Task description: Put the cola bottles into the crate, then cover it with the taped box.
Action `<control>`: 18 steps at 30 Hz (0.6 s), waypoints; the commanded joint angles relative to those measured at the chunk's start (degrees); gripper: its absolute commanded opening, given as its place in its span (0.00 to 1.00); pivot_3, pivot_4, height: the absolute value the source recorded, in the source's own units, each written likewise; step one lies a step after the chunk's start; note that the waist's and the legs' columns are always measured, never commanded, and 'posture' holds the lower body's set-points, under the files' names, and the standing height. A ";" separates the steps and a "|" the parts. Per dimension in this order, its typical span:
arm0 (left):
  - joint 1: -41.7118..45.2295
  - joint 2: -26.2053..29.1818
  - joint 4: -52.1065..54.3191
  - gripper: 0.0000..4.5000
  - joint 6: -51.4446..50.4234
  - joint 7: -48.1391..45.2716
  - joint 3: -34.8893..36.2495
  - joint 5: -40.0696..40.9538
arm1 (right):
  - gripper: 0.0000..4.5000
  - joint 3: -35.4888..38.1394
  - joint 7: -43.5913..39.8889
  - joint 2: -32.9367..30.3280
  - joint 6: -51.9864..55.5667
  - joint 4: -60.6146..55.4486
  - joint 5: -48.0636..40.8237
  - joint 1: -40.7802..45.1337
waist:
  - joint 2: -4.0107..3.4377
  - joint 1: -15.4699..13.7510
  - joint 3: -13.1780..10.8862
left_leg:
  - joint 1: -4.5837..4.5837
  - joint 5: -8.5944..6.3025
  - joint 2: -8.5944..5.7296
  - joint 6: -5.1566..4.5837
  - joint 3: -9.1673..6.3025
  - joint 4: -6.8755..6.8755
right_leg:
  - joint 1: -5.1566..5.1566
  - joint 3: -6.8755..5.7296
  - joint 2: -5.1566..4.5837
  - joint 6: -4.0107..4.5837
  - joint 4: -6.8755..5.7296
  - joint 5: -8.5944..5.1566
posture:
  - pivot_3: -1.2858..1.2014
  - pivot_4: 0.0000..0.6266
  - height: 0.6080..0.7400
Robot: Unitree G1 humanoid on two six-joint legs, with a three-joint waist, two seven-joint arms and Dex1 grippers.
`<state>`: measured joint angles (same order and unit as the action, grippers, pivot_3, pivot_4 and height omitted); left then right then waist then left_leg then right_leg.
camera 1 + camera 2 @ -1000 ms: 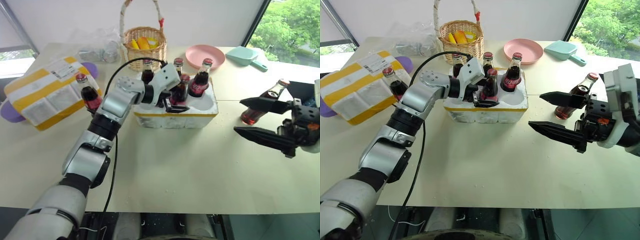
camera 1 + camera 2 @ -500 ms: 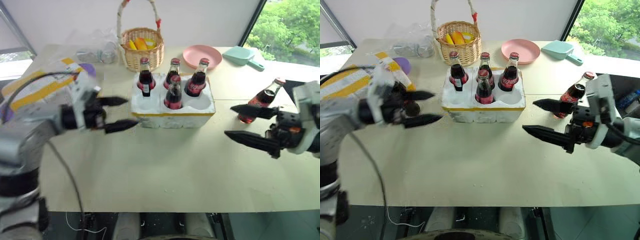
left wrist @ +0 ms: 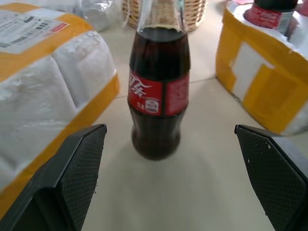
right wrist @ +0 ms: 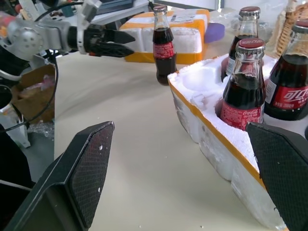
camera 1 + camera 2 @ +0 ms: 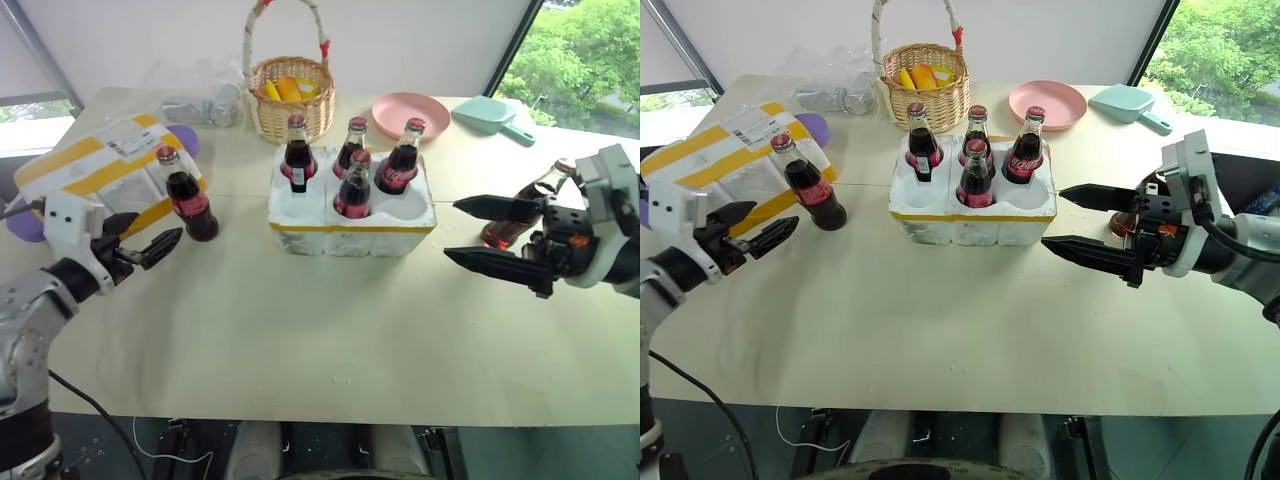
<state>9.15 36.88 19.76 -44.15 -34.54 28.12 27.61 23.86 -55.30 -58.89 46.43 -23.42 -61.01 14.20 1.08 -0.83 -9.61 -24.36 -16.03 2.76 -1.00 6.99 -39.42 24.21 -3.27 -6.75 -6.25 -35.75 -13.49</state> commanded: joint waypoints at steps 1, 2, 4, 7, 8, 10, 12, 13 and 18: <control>2.62 -0.53 -2.82 0.99 5.16 1.93 -4.14 -3.08 | 1.00 1.16 -0.65 -0.38 -0.90 -0.18 0.26 1.25 | 0.00 0.10 0.00 | 0.00 0.00 0.00 0.00 0.02 0.00 | 0.00 0.00 0.00 -0.08 0.00 0.05 | 0.52 0.24 1.00; 3.66 -0.74 -4.36 0.99 6.28 2.29 -5.34 -3.84 | 1.00 1.31 -0.66 -0.36 -0.85 -0.28 0.23 1.22 | 0.00 0.11 0.00 | 0.00 0.00 0.00 0.00 0.02 0.00 | 0.02 0.00 0.00 -0.13 0.00 0.07 | 0.52 0.24 1.00; 6.48 -1.21 -8.19 0.99 8.27 3.66 -7.43 -5.64 | 1.00 1.42 -0.58 -0.23 -0.90 -0.59 0.26 1.05 | 0.00 0.11 0.00 | 0.00 0.00 0.01 0.00 0.04 0.00 | 0.06 0.00 0.01 -0.14 -0.06 0.08 | 0.52 0.24 1.00; 9.85 -1.52 -12.79 0.99 10.35 4.80 -9.15 -7.09 | 1.00 1.54 -0.34 -0.13 -1.15 -0.95 0.69 0.72 | 0.00 0.12 0.00 | 0.00 0.00 0.01 0.01 0.15 0.00 | 0.10 0.00 0.01 -0.15 -0.14 0.08 | 0.52 0.24 1.00; 10.66 -1.47 -13.98 0.99 10.72 4.94 -9.42 -7.26 | 1.00 1.82 -0.15 -0.07 -1.11 -1.04 0.69 0.55 | 0.00 0.12 0.00 | 0.00 0.00 0.01 0.00 0.21 0.00 | 0.10 0.00 0.00 -0.15 -0.13 0.08 | 0.52 0.24 1.00; 11.92 -1.34 -15.87 0.99 11.46 5.12 -9.90 -7.61 | 1.00 2.57 0.15 0.08 -0.89 -1.18 0.51 0.10 | 0.00 0.17 0.00 | 0.00 0.00 0.02 0.00 0.26 0.00 | 0.11 0.00 0.00 -0.15 -0.13 0.09 | 0.52 0.24 1.00; 13.28 -1.40 -18.13 0.99 12.62 5.10 -10.56 -8.27 | 1.00 3.27 0.33 0.16 -0.74 -1.42 0.31 -0.46 | 0.00 0.14 0.00 | 0.00 0.00 0.03 0.00 0.28 0.00 | 0.12 0.00 0.00 -0.15 -0.14 0.09 | 0.52 0.24 1.00; 14.10 -1.54 -19.34 0.99 13.10 5.13 -11.00 -8.58 | 1.00 3.57 0.47 0.21 -0.69 -1.58 0.14 -0.72 | 0.00 0.14 0.00 | 0.00 0.00 0.03 0.00 0.29 0.00 | 0.12 0.00 0.00 -0.15 -0.15 0.09 | 0.52 0.24 1.00; 18.52 -2.86 -25.53 0.99 16.27 3.75 -14.39 -9.55 | 1.00 4.42 1.53 0.73 -0.29 -2.93 -0.81 -1.51 | 0.02 0.06 0.01 | 0.00 0.00 0.02 0.00 0.30 0.00 | 0.12 0.00 -0.01 -0.16 -0.15 0.09 | 0.52 0.24 1.00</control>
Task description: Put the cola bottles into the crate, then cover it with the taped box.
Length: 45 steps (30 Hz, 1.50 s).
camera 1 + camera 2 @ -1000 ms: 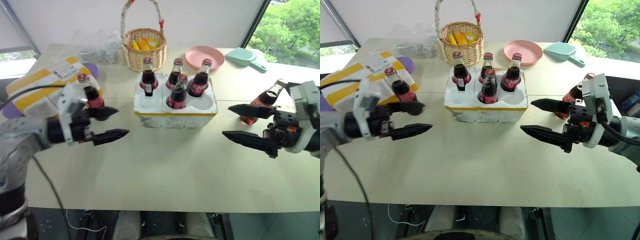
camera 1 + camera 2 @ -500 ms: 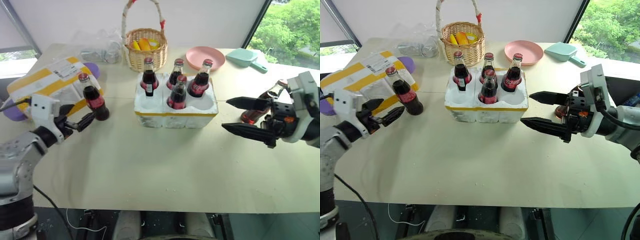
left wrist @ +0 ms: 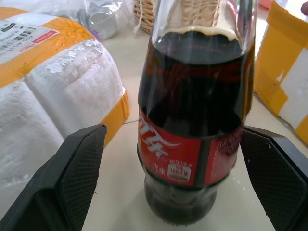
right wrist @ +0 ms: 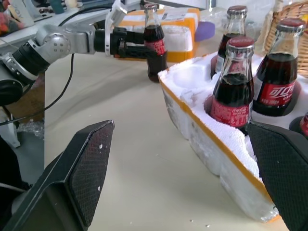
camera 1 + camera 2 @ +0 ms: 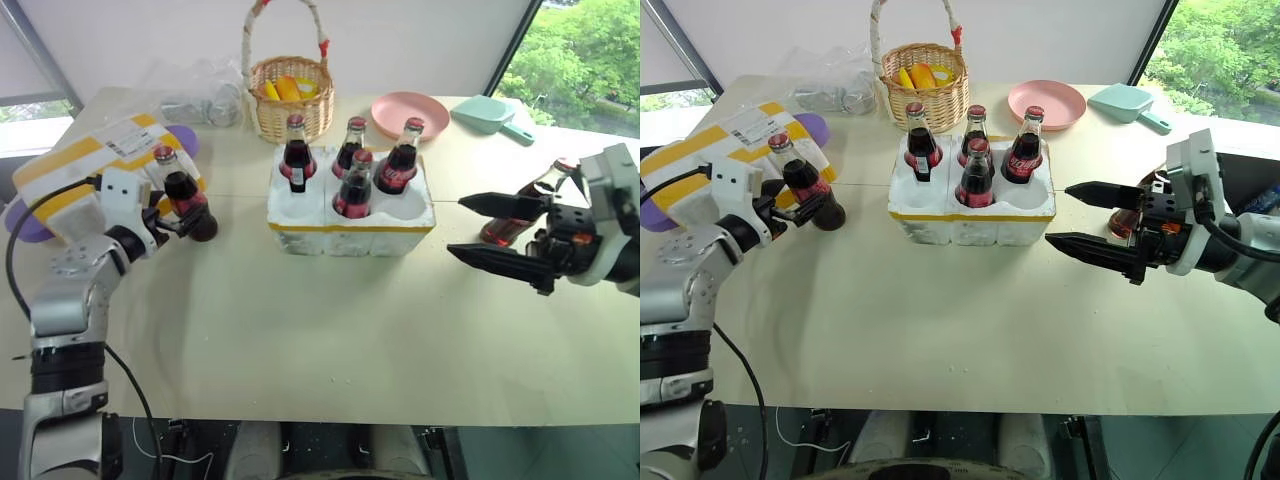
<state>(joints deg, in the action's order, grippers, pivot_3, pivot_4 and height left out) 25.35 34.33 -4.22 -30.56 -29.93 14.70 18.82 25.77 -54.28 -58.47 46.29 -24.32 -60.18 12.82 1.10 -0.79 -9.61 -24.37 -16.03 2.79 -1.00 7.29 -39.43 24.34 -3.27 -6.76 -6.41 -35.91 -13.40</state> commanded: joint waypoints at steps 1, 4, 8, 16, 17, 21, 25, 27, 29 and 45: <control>3.04 -0.47 -2.74 0.99 3.42 -1.39 -1.64 -1.01 | 1.00 2.61 0.73 0.38 -0.08 -2.29 -1.86 -0.22 | 0.00 0.04 0.00 | 0.00 0.00 0.00 0.00 0.00 0.00 | 0.00 0.00 0.00 0.00 0.00 0.00 | 0.52 0.24 1.00; 5.62 -1.16 -6.53 0.94 3.96 -1.58 -2.03 -1.04 | 1.00 3.14 1.24 0.33 0.13 -2.73 -2.55 -0.73 | 0.00 0.06 0.00 | 0.00 0.00 0.00 0.00 0.01 0.00 | 0.00 0.00 0.00 0.00 -0.01 0.00 | 0.52 0.24 1.00; 6.47 -0.62 -6.71 0.61 3.10 -3.53 -1.33 0.67 | 1.00 4.08 1.88 0.28 0.54 -3.39 -3.29 -1.66 | 0.00 0.08 0.00 | 0.00 0.00 0.00 0.00 0.02 0.00 | 0.01 0.00 0.00 -0.01 -0.01 0.00 | 0.52 0.24 1.00; 14.49 2.99 0.24 0.63 -9.68 -11.34 1.03 12.58 | 1.00 5.38 2.91 0.50 0.91 -4.57 -4.30 -3.63 | 0.28 -0.11 -0.17 | -0.07 0.00 0.01 0.00 -0.03 -0.05 | 0.02 -0.01 0.00 -0.01 -0.02 0.00 | 0.52 0.24 1.00; 16.36 3.57 1.39 0.63 -11.42 -13.00 0.35 14.11 | 1.00 5.37 2.96 0.52 0.83 -4.58 -4.29 -3.71 | 0.36 -0.11 -0.21 | -0.12 0.00 0.01 0.00 -0.07 -0.09 | 0.03 -0.04 0.01 -0.01 -0.02 0.00 | 0.52 0.24 1.00; 24.55 3.19 1.39 0.63 -17.03 -16.03 -1.89 17.95 | 1.00 5.17 3.99 1.18 0.50 -4.70 -4.35 -3.62 | 0.50 -0.04 -0.29 | -0.17 0.00 0.00 0.00 -0.05 -0.22 | 0.01 -0.03 0.01 -0.01 -0.04 0.00 | 0.52 0.24 1.00; 29.54 1.09 -2.37 0.63 -16.55 -18.17 -5.84 16.62 | 1.00 6.07 6.22 2.12 0.81 -5.05 -6.03 -3.30 | 0.43 0.10 -0.25 | -0.09 0.01 0.00 0.01 -0.01 -0.24 | -0.02 -0.02 0.01 -0.04 -0.08 -0.01 | 0.52 0.24 1.00; 30.39 0.07 -4.04 0.63 -14.71 -19.48 -8.46 14.73 | 1.00 6.36 6.85 2.25 0.81 -5.80 -6.39 -3.81 | 0.42 0.15 -0.25 | -0.06 0.01 0.01 0.01 -0.02 -0.24 | -0.01 -0.02 0.04 -0.04 -0.11 -0.01 | 0.52 0.24 1.00; 30.09 -1.59 -5.38 0.63 -12.71 -20.83 -11.89 12.70 | 1.00 6.96 7.41 2.38 0.77 -6.61 -6.60 -4.82 | 0.43 0.07 -0.26 | -0.07 0.01 0.02 0.02 -0.01 -0.24 | 0.00 -0.02 0.05 -0.04 -0.11 -0.01 | 0.52 0.24 1.00; 26.96 -6.01 -12.90 0.85 4.38 -26.31 -25.01 -3.68 | 1.00 7.20 9.50 3.61 -0.25 -7.79 -6.73 -7.30 | 0.47 -0.02 -0.28 | -0.16 -0.03 0.01 -0.05 -0.03 -0.28 | 0.03 -0.02 0.04 -0.03 -0.07 -0.01 | 0.52 0.24 1.00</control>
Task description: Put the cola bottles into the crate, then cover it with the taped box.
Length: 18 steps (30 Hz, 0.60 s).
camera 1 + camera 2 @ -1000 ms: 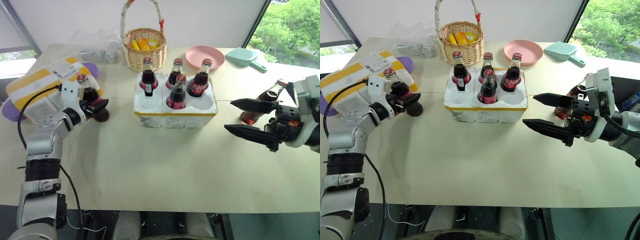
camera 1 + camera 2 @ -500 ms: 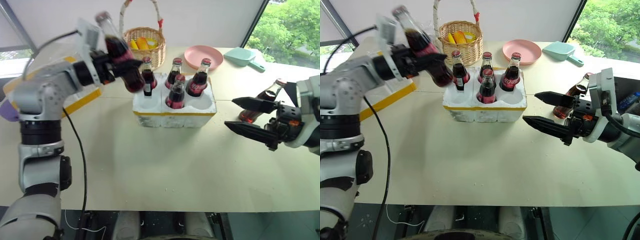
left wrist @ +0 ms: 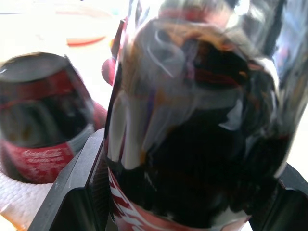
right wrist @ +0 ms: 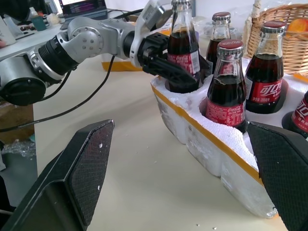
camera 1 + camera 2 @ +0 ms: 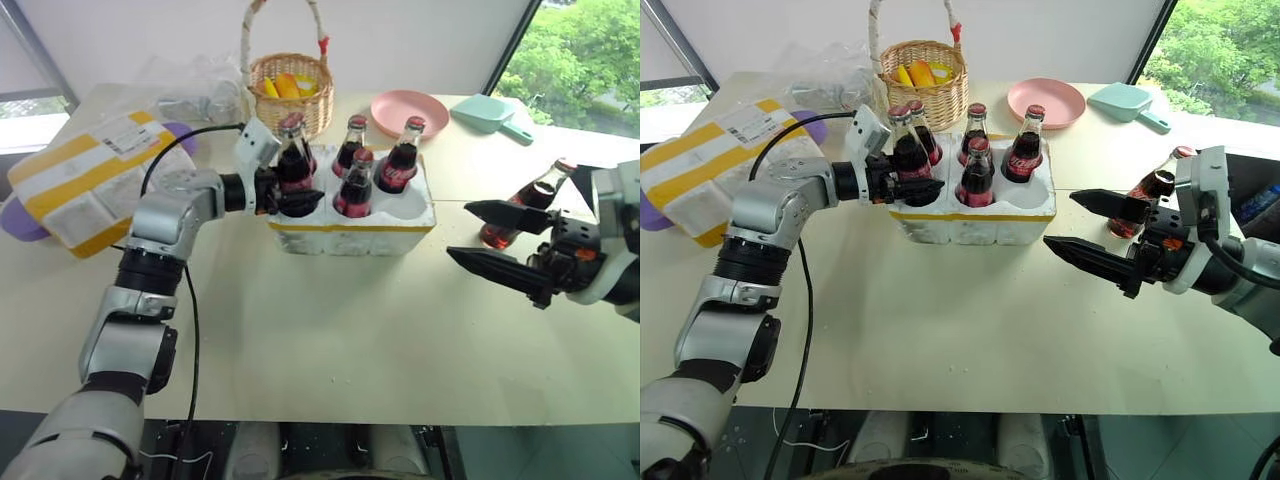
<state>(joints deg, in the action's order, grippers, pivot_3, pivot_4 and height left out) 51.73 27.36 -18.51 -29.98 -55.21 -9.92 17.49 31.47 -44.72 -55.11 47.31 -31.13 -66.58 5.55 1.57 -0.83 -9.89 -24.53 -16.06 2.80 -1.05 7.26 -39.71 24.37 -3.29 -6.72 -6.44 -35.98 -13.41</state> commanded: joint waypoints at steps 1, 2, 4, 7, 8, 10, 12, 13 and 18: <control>0.40 1.05 1.42 0.95 4.41 -1.23 -0.54 -2.88 | 1.00 1.28 -0.10 0.36 -1.44 -0.85 -0.08 -0.04 | -0.01 0.03 0.01 | 0.00 0.00 0.00 0.00 0.00 0.00 | 0.00 0.00 0.00 0.00 0.00 0.00 | 0.52 0.24 1.00; 0.25 1.13 1.51 0.99 4.83 -1.44 -0.58 -3.29 | 1.00 1.08 -0.10 0.45 -1.59 -0.70 0.21 -0.05 | -0.02 0.06 0.01 | 0.01 -0.01 0.00 -0.01 0.00 -0.01 | 0.00 0.00 -0.01 0.00 0.00 0.00 | 0.52 0.24 1.00; -0.24 1.54 2.22 0.99 5.33 -1.67 0.06 -3.65 | 1.00 0.66 0.02 0.65 -2.13 -0.53 1.43 -0.24 | -0.02 0.07 0.01 | 0.01 -0.01 0.01 -0.03 -0.02 -0.01 | 0.00 0.00 -0.02 0.00 -0.01 0.00 | 0.52 0.24 1.00; -1.57 3.40 5.24 0.99 2.39 -2.73 3.66 -0.58 | 1.00 0.69 1.05 0.83 -2.49 0.22 3.68 -1.05 | -0.02 0.09 0.01 | 0.01 -0.02 0.01 -0.03 -0.05 -0.02 | 0.00 0.00 -0.02 0.00 -0.02 0.00 | 0.52 0.24 1.00; -2.42 4.66 7.10 0.99 0.78 -3.70 5.26 1.18 | 1.00 0.99 1.47 0.86 -2.45 0.60 4.27 -1.49 | -0.02 0.11 0.01 | 0.01 -0.02 0.01 -0.03 -0.06 -0.02 | 0.00 0.00 -0.02 0.00 -0.02 0.00 | 0.52 0.24 1.00; -4.70 8.22 12.35 0.99 -4.65 -6.04 9.44 6.46 | 1.00 2.49 2.05 1.10 -2.24 0.92 4.81 -3.14 | -0.02 0.34 0.01 | 0.01 -0.02 0.05 -0.03 -0.12 -0.01 | 0.04 0.00 -0.02 0.00 -0.03 0.00 | 0.52 0.24 1.00; -7.17 12.07 18.09 0.99 -10.93 -8.44 13.60 12.65 | 1.00 4.39 2.50 1.54 -2.16 0.88 5.27 -5.46 | -0.04 0.34 0.01 | 0.01 -0.01 0.07 -0.02 -0.15 -0.01 | 0.07 0.01 0.00 0.00 -0.05 0.00 | 0.52 0.24 1.00; -8.81 14.45 21.55 0.99 -14.50 -9.90 16.36 16.75 | 1.00 5.59 3.03 2.08 -2.18 1.06 5.85 -7.11 | -0.05 0.27 0.01 | 0.01 -0.01 0.08 -0.02 -0.16 0.00 | 0.07 0.01 0.00 0.00 -0.07 0.00 | 0.52 0.24 1.00; -15.78 21.04 33.15 0.99 -25.91 -9.19 26.10 30.11 | 1.00 8.21 9.94 6.59 -3.45 2.99 11.83 -12.68 | -0.06 -0.06 0.02 | 0.03 -0.01 0.07 -0.02 -0.25 -0.07 | -0.08 0.00 -0.02 -0.01 -0.04 -0.01 | 0.52 0.24 1.00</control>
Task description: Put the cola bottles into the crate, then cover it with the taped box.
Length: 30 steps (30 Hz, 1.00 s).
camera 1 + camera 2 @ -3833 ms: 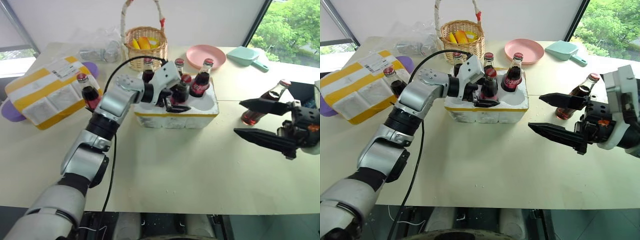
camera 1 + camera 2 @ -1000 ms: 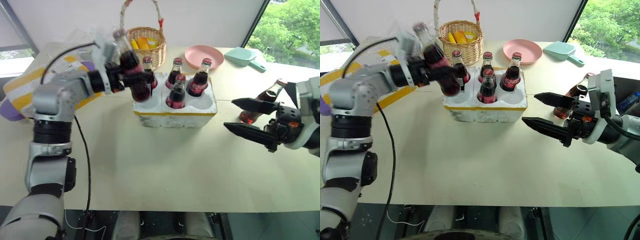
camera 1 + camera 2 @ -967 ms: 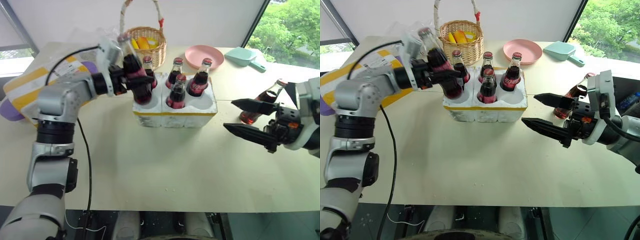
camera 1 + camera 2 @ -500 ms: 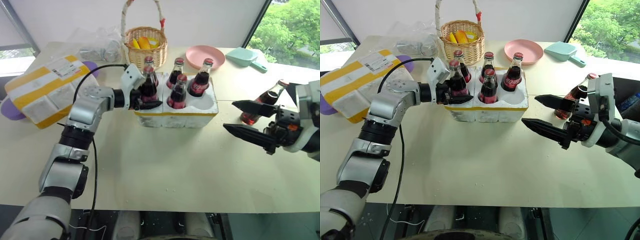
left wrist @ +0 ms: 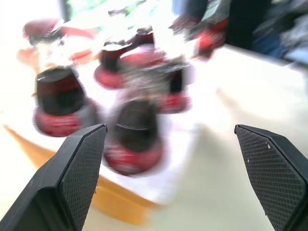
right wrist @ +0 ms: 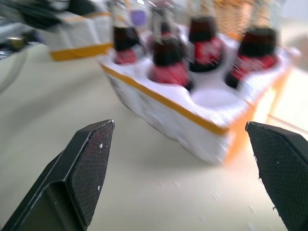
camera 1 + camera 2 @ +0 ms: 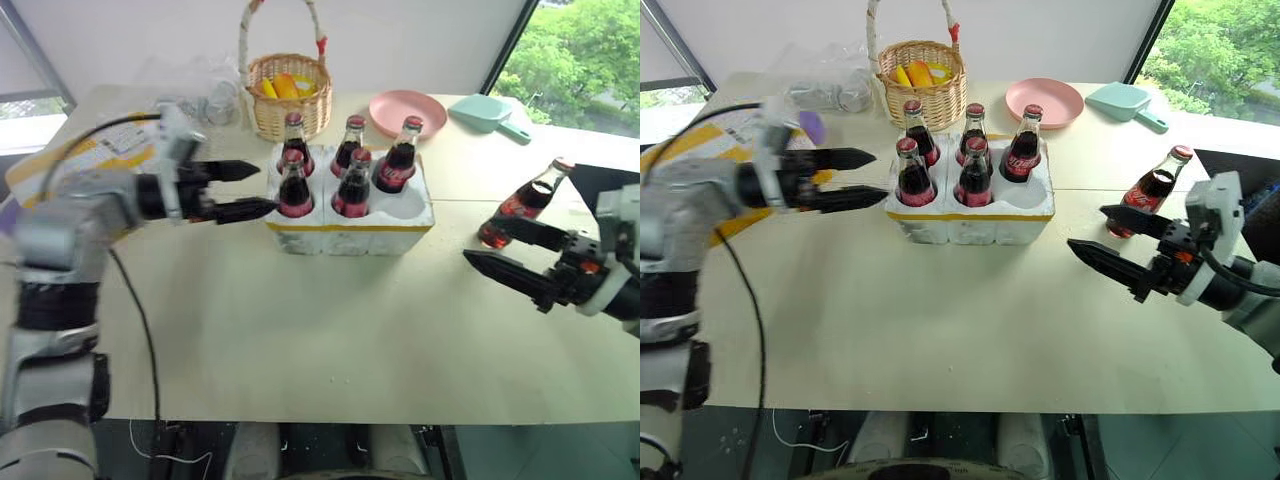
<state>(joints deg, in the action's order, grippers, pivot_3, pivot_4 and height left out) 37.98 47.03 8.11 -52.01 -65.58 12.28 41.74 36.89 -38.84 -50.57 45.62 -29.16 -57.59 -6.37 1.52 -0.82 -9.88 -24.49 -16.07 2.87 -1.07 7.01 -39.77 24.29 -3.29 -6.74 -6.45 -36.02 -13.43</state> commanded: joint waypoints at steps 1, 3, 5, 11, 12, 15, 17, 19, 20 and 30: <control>-3.50 1.56 8.55 0.99 -4.20 2.28 4.25 6.41 | 1.00 2.89 6.62 3.34 -2.11 2.59 4.53 -0.57 | -0.04 -0.06 0.02 | 0.03 0.00 -0.03 0.00 -0.04 -0.04 | -0.08 0.00 0.00 0.00 0.00 0.00 | 0.52 0.24 1.00; -5.48 0.99 11.52 0.99 -4.24 4.88 3.94 6.94 | 1.00 3.52 11.51 5.92 -2.02 5.62 5.67 1.23 | -0.06 0.01 0.04 | 0.10 -0.02 -0.08 -0.01 -0.11 -0.12 | -0.24 0.00 -0.02 0.07 0.01 -0.04 | 0.52 0.24 1.00; -6.29 -0.29 13.00 0.99 -3.87 7.50 2.89 6.95 | 1.00 4.27 14.33 8.02 -2.14 8.48 5.49 3.08 | -0.06 0.07 0.03 | 0.09 -0.02 -0.09 -0.02 -0.13 -0.17 | -0.26 0.00 -0.02 0.22 0.02 -0.12 | 0.52 0.24 1.00; -8.73 -2.79 15.36 0.99 -1.94 12.33 1.33 6.49 | 1.00 1.46 15.56 9.49 -6.37 15.72 10.90 7.41 | -0.28 0.38 0.12 | 0.10 -0.02 -0.11 -0.01 -0.14 -0.13 | -0.21 0.00 0.05 0.03 -0.03 -0.01 | 0.52 0.24 1.00; -8.90 -3.05 15.64 0.99 -1.98 13.12 1.41 6.86 | 1.00 1.06 15.69 9.52 -6.79 16.70 11.55 8.26 | -0.29 0.48 0.12 | 0.10 -0.02 -0.11 -0.01 -0.14 -0.12 | -0.20 0.00 0.05 0.02 -0.03 -0.01 | 0.52 0.24 1.00; -9.49 -3.48 16.63 0.99 -1.87 14.48 1.51 7.85 | 1.00 -0.31 14.79 9.53 -8.15 19.03 13.05 10.97 | -0.35 0.52 0.10 | 0.10 -0.01 -0.09 0.00 -0.14 -0.12 | -0.18 0.00 0.08 0.02 -0.05 -0.01 | 0.52 0.24 1.00; -9.94 -3.47 17.14 0.99 -1.43 14.83 1.11 7.77 | 1.00 -1.28 14.48 9.43 -8.77 21.16 14.01 12.85 | -0.38 0.51 0.11 | 0.10 -0.01 -0.09 0.00 -0.14 -0.12 | -0.18 0.00 0.08 0.02 -0.04 -0.01 | 0.52 0.24 1.00; -10.01 -3.45 17.15 0.99 -0.81 15.17 0.63 7.56 | 1.00 -2.67 13.81 9.42 -9.52 23.42 15.12 14.80 | -0.38 0.47 0.11 | 0.09 -0.01 -0.09 0.00 -0.13 -0.12 | -0.18 0.00 0.08 0.02 -0.04 -0.01 | 0.52 0.24 1.00; -9.95 -3.48 17.15 0.99 -0.59 15.39 0.44 7.52 | 1.00 -3.28 13.36 9.42 -9.85 24.32 15.62 15.54 | -0.38 0.40 0.11 | 0.09 -0.01 -0.09 0.00 -0.14 -0.12 | -0.18 0.00 0.08 0.02 -0.04 -0.01 | 0.52 0.24 1.00; -9.34 -3.64 16.82 0.99 1.37 16.10 -1.51 7.03 | 1.00 -9.86 11.02 11.12 -16.43 39.76 23.07 25.74 | -0.45 0.45 0.08 | 0.08 0.00 -0.10 0.01 -0.10 -0.12 | -0.18 0.00 0.08 0.02 -0.02 0.00 | 0.52 0.24 1.00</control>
<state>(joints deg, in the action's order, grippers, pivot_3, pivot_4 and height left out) 27.76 43.21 23.63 -51.96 -49.54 10.59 48.78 26.84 -27.52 -39.32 31.50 9.44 -35.80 18.08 1.07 -0.37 -9.80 -24.41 -16.07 2.77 -1.05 6.99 -39.89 24.11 -3.28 -6.66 -6.43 -36.03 -13.43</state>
